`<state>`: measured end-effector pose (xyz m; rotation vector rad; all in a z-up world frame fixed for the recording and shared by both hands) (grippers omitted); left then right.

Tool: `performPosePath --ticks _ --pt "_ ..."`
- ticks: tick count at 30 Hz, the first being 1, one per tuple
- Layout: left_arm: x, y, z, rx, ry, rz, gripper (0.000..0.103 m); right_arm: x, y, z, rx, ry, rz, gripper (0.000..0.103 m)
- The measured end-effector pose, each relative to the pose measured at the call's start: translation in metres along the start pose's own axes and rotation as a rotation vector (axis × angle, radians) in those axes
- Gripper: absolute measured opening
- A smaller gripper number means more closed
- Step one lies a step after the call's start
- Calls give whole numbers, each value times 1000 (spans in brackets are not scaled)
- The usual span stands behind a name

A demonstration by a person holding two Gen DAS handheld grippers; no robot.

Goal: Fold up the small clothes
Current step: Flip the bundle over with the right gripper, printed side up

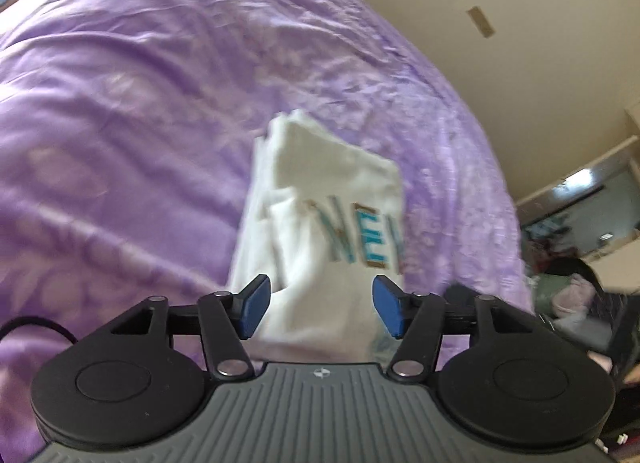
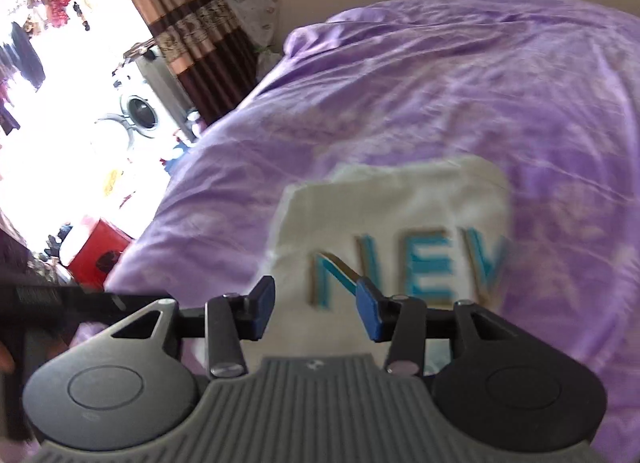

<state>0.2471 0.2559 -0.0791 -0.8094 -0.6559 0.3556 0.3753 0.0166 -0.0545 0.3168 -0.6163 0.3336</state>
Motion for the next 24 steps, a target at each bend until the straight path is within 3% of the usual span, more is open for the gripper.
performPosePath --ticks 3,7,9,11,13,15,17,22,24 --pt "-13 16 -7 3 25 70 69 -36 -26 12 -60 -4 12 54" --pt "-27 34 -21 50 35 91 69 -83 -46 17 -138 -8 30 57" --pt "-32 40 -24 36 13 91 68 -106 -55 17 -149 1 22 58" --pt "-33 41 -27 3 -2 85 58 -124 -58 13 -160 12 25 58" --pt "-33 38 -28 18 -11 55 32 -136 -56 4 -154 39 39 58" --pt "-34 35 -28 29 -19 34 20 -145 -50 -6 -158 53 61 58" --pt "-35 27 -25 16 -37 -5 17 -150 -48 -16 -186 58 80 57" --pt "-35 -8 -8 22 -86 -160 14 -152 -62 -30 -181 74 3 8" --pt "-37 -14 -7 66 -80 -222 14 -148 -69 -24 -162 55 -47 3"
Point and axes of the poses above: each gripper's, at about its wrist camera, not at the fingertips, and z roughly against the way its jaws point, y to its left, x to its top, the point moved 3 cm from there along -z, roughly the way its jaws point, and after that the axes turned 14 degrees about -x, right-handed, at the moved point
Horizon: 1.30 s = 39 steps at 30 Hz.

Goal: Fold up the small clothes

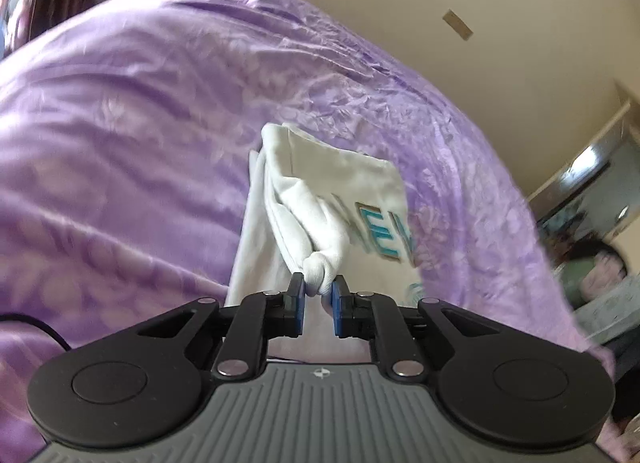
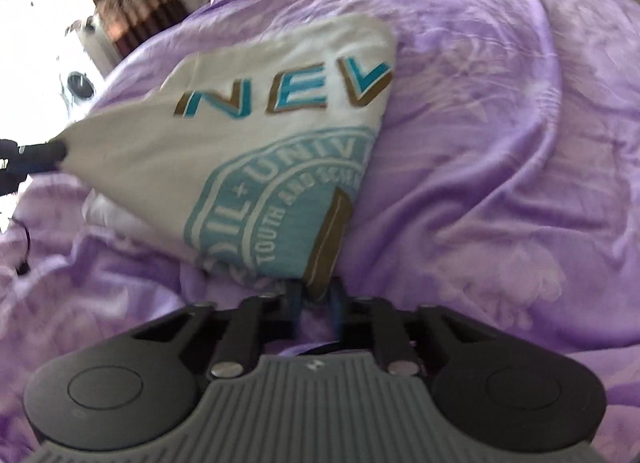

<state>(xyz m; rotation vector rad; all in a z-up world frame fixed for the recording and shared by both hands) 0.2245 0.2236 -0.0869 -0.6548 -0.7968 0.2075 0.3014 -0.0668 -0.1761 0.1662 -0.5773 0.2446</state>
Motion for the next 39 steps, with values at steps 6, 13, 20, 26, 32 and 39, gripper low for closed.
performPosePath --ticks 6,13,20,26,32,39 --pt "-24 39 -34 148 119 4 14 1 5 3 -25 8 34 0" --pt "-36 47 -60 273 213 -72 15 -15 7 -27 -52 88 83 0" --pt "-41 39 -57 407 293 -112 5 -14 7 -27 -69 111 110 0" --pt "-36 30 -17 342 215 -52 9 -8 1 -2 -84 57 118 6" --pt "-5 2 -3 249 101 -128 37 17 -13 22 -77 -37 61 27" --pt "23 -4 -36 163 54 -109 54 44 -9 23 -11 -72 14 40"
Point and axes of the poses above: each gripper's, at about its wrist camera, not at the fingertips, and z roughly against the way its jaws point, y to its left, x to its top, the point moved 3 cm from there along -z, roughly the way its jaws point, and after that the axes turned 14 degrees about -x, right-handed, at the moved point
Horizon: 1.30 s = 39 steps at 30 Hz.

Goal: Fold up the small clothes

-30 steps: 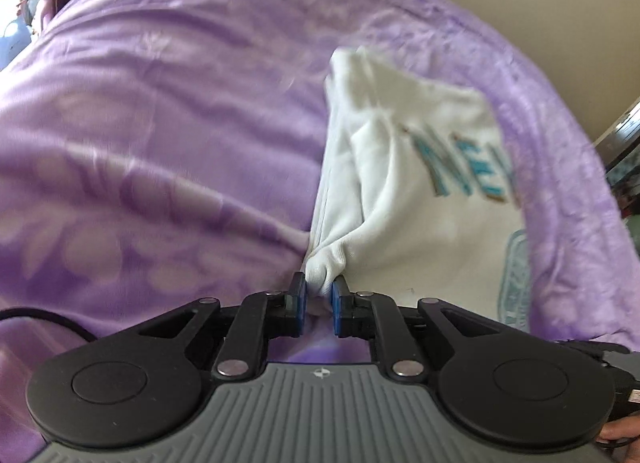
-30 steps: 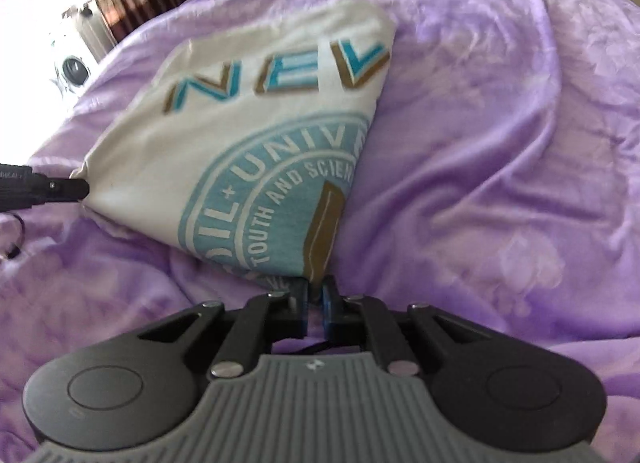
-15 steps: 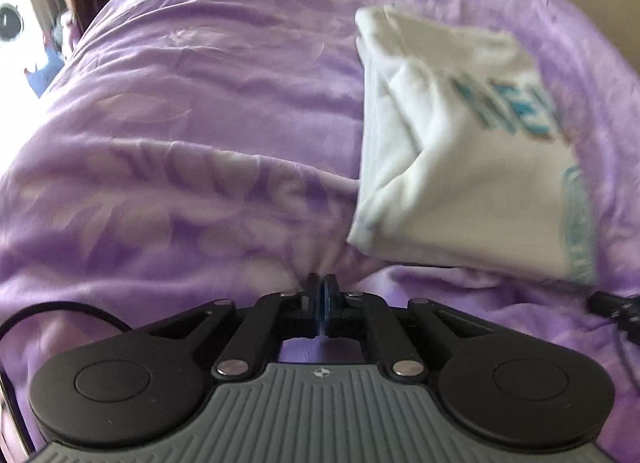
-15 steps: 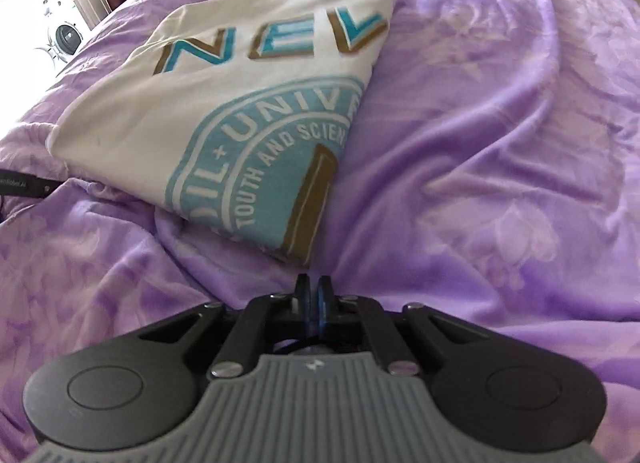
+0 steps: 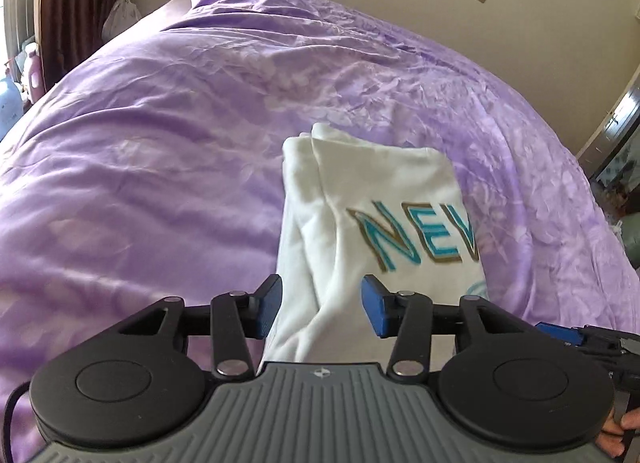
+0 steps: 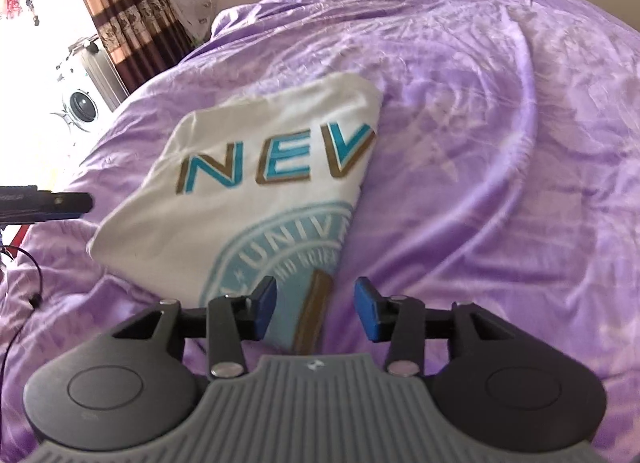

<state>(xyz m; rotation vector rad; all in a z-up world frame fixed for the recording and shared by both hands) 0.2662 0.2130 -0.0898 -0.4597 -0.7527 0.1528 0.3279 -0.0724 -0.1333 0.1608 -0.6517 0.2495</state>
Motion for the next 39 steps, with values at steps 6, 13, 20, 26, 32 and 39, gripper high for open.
performPosePath --ticks 6,13,20,26,32,39 --pt "-8 8 -39 58 55 -18 50 16 9 -24 2 -34 3 29" --pt "-21 28 -47 48 79 39 54 -1 11 -63 19 42 10 26" --pt "8 25 -31 -39 -18 1 56 16 -2 -57 68 40 -67 46" --pt "33 65 -54 -193 -36 195 73 44 -20 -69 143 55 -210 75" --pt "35 98 -89 -292 -16 349 78 53 -33 -98 167 74 -274 76" --pt "43 113 -127 -412 -20 419 76 54 -46 -130 253 96 -377 75"
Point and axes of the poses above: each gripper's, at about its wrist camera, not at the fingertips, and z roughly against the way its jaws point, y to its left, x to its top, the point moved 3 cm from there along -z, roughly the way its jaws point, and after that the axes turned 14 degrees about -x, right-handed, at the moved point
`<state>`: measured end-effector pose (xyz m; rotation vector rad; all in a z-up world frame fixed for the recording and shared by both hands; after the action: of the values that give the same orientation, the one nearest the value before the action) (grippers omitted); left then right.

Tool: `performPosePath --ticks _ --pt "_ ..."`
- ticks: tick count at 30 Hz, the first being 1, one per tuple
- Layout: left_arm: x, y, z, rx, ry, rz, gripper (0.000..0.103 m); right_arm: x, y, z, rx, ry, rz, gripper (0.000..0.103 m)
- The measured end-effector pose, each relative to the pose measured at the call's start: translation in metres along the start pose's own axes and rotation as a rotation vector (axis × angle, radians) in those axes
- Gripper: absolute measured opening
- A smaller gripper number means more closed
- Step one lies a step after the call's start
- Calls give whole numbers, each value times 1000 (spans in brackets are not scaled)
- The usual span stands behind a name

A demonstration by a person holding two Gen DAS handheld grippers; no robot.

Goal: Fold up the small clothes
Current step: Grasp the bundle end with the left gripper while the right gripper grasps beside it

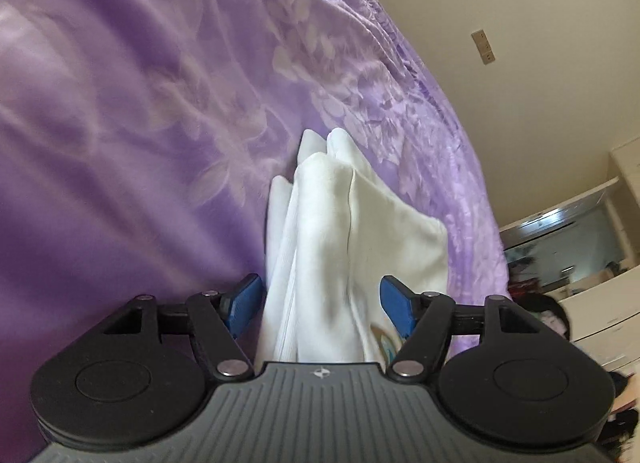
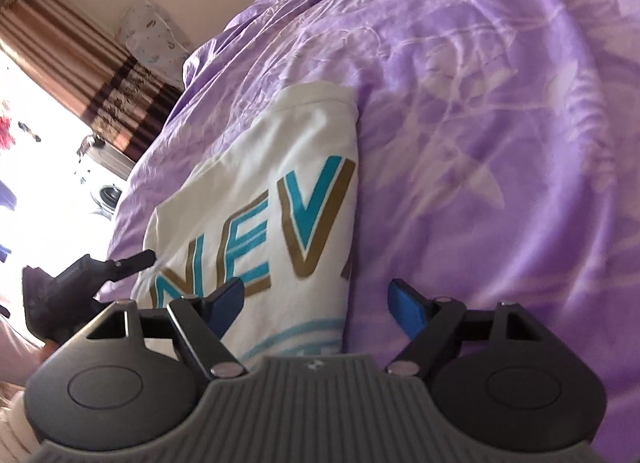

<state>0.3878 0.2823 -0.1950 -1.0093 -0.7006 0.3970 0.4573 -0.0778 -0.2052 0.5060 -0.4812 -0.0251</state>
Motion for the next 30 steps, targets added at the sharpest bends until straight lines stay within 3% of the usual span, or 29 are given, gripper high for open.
performPosePath --ticks 5,9,14,19,30 --pt "15 6 -22 -22 40 4 59 20 -7 -21 72 14 -86 73" --pt "23 11 -29 -32 59 4 42 38 -11 -43 113 17 -133 57" --pt "21 7 -30 -12 56 -51 34 50 -19 -65 171 34 -211 39" --pt "16 -16 -26 52 39 -148 24 54 -9 -69 175 11 -177 17" --pt "-10 -100 6 178 -25 -387 21 58 49 -5 121 -167 25 12"
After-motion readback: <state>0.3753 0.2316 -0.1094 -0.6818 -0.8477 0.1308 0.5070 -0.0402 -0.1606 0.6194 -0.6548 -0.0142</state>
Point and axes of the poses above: each gripper's, at about its wrist camera, not at the fingertips, and z roughly against the way its jaws point, y to its left, x to its top, the point moved 3 cm from there along -z, roughly the way its jaws point, and after that the axes turned 14 degrees about -x, right-handed, at the moved point
